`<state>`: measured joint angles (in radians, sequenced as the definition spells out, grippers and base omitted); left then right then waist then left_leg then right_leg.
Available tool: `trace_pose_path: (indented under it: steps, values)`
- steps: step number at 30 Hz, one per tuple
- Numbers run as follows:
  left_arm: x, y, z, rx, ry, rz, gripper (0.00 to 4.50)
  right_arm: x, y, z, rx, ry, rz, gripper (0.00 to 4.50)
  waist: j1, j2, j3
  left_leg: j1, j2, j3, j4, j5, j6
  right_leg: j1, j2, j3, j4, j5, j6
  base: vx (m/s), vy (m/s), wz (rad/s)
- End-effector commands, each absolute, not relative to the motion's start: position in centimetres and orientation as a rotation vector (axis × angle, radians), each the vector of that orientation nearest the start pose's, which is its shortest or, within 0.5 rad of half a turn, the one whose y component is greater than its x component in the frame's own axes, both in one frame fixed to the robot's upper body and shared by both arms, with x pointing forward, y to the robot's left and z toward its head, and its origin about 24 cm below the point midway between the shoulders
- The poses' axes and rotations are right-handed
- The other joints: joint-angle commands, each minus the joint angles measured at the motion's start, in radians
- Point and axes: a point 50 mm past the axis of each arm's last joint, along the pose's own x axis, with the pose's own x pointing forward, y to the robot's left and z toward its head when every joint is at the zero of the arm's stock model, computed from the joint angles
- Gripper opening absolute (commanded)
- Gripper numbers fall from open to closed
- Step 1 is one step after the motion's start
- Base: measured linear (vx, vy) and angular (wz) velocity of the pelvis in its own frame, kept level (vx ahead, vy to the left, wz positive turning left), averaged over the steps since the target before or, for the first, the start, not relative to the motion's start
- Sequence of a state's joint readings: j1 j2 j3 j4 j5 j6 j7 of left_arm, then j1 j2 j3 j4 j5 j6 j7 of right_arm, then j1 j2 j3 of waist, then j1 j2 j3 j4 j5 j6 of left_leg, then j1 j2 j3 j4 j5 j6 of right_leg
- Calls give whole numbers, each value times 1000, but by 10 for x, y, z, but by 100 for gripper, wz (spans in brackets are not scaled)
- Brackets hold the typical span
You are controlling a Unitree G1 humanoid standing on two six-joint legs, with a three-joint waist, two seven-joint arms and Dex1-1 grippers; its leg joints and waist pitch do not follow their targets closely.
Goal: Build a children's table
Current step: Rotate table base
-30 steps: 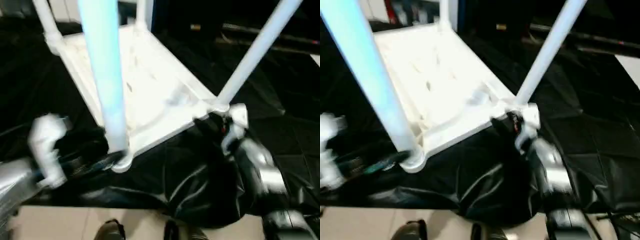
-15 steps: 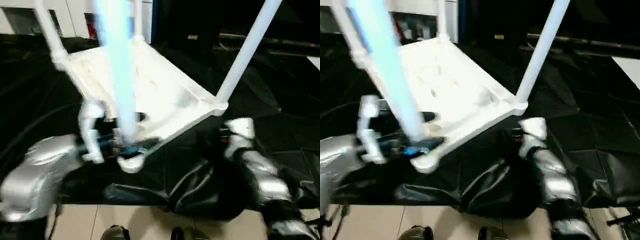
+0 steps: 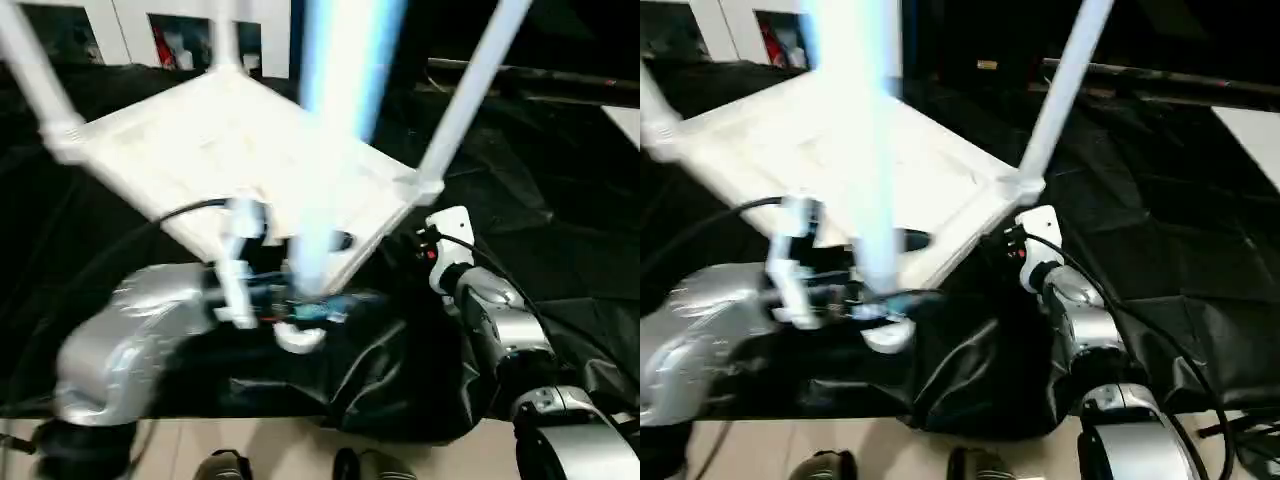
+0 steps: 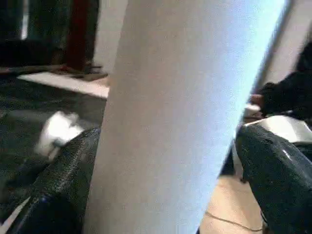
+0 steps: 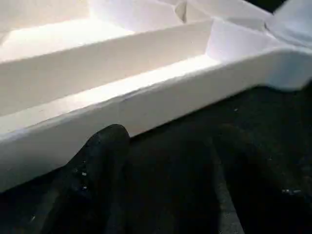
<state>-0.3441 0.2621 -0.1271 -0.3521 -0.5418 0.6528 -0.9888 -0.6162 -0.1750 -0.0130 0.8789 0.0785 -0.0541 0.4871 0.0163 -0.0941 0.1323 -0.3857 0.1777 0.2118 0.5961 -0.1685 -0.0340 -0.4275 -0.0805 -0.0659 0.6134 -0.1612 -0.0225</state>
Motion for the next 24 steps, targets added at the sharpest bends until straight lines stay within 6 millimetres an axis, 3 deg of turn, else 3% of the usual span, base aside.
trace_pose_path:
  steps: [1,4,6,7,10,12,17,20,24]
  values:
    - [244,55,159,-102,-77,-1521,445,351,-118,38,-99,204,630,320,5,11,-86,21,53,-26,-64,-164,36,55,-61,55,-64,-206,-216,0,0,0]
    - [256,47,158,-78,-93,-1477,445,351,-111,38,-120,194,664,320,-2,13,-90,14,53,-32,-63,-197,21,63,-69,56,-69,-252,-196,0,0,0]
    - [269,44,155,-40,-95,-1403,445,351,-108,39,-123,188,680,320,-3,12,-91,17,53,-32,-62,-197,24,60,-66,56,-71,-244,-196,0,0,0]
    - [273,43,154,-26,-92,-1375,445,351,-108,39,-124,188,681,320,-2,16,-94,20,54,-31,-61,-197,23,60,-66,56,-68,-235,-200,0,0,0]
    - [298,49,144,91,-55,-1182,445,353,-113,39,-137,186,644,320,-2,16,-100,18,54,-33,-58,-188,29,64,-64,55,-65,-209,-208,0,0,0]
    - [312,63,135,205,-19,-1074,445,355,-124,39,-137,181,605,320,0,17,-103,20,54,-34,-57,-173,34,65,-66,54,-61,-189,-218,0,0,0]
    - [318,80,122,291,30,-1022,445,354,-142,41,-128,176,579,320,7,16,-111,22,55,-31,-53,-154,45,67,-67,54,-57,-164,-241,0,0,0]
    - [311,92,113,286,47,-1118,445,346,-163,46,-99,181,664,320,24,16,-119,24,57,-29,-51,-130,56,70,-67,54,-51,-129,-252,0,0,0]
    - [304,100,105,302,83,-1213,445,335,-176,49,-152,193,796,320,38,20,-124,26,57,-26,-49,-136,65,68,-66,54,-52,-123,-258,0,0,0]
